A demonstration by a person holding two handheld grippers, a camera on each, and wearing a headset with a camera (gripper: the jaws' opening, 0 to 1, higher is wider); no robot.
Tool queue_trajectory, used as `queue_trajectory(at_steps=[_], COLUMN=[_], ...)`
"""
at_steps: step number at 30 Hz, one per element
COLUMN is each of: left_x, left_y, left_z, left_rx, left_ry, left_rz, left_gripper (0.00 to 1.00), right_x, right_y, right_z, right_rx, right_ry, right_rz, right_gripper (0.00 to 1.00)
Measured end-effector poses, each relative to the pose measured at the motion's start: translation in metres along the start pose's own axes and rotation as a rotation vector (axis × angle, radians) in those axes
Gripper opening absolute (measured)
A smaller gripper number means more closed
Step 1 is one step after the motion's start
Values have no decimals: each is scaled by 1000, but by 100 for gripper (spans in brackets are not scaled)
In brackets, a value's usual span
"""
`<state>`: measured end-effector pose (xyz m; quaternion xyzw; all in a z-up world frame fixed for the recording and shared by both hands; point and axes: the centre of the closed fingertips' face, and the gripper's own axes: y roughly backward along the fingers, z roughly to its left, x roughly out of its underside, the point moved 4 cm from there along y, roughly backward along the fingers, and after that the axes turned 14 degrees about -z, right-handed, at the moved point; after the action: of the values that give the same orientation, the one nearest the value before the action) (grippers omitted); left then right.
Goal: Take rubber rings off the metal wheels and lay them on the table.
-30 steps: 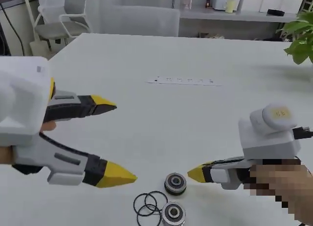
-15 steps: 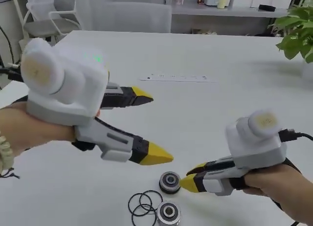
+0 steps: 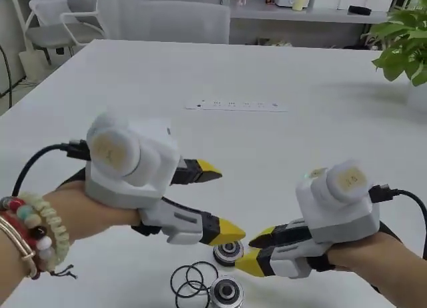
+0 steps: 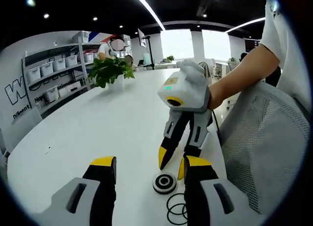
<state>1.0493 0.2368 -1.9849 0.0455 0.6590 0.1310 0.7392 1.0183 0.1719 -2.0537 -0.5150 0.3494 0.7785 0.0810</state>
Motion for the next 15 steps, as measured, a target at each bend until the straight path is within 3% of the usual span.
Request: queue_trajectory(at_steps=[6,10,15], left_x=[31,38,46], left_y=[-4,-8,-10], left_z=[-10,-16,-16], left_rx=[-1,18,6], left_ry=[79,74,85], left_rz=[48,67,74], left_gripper=[39,36,28], right_x=[1,1,0], right_y=[-4,-4,-5], right_z=[4,4,3], right_rx=[-17,-20,-16], right_ry=[38,58,76], right_rz=[11,13,11], right_gripper=[23,23,22])
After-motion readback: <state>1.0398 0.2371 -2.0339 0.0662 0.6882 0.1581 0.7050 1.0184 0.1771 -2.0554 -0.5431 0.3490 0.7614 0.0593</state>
